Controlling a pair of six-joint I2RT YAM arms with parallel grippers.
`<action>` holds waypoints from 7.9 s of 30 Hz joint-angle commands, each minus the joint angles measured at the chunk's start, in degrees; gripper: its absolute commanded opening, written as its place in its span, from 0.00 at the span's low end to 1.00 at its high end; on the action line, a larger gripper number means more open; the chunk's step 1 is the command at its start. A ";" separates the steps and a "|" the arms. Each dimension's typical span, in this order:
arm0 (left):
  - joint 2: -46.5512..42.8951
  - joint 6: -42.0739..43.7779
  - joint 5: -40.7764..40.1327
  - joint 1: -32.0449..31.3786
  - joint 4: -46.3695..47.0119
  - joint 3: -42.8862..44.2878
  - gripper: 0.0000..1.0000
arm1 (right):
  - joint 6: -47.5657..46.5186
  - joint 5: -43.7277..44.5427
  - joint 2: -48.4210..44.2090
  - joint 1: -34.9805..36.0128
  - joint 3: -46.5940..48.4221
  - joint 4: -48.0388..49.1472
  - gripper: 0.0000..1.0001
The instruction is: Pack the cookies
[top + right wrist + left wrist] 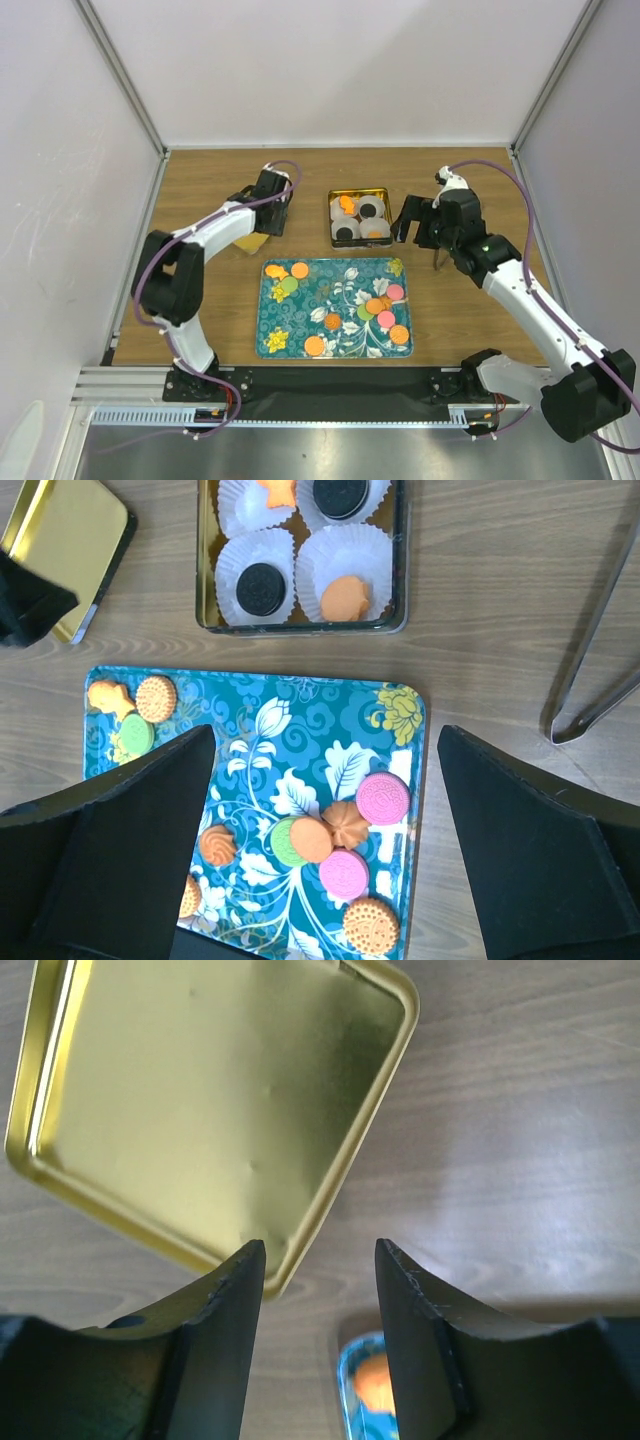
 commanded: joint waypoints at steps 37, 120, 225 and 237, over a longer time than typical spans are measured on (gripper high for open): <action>8.39 0.28 10.95 5.29 -5.81 24.34 0.00 | -1.62 -3.80 -1.57 0.62 -0.67 1.42 1.00; -20.79 -87.97 51.73 -6.66 86.65 -5.79 0.59 | 81.96 -43.00 17.16 -9.40 1.53 114.36 0.19; 18.84 -31.19 41.89 -0.95 27.23 13.72 0.78 | 62.45 -54.78 68.40 -18.98 5.84 103.38 0.26; 20.16 -29.34 42.68 -2.00 24.15 16.00 0.79 | 57.71 -55.31 64.09 -19.77 3.91 97.49 0.34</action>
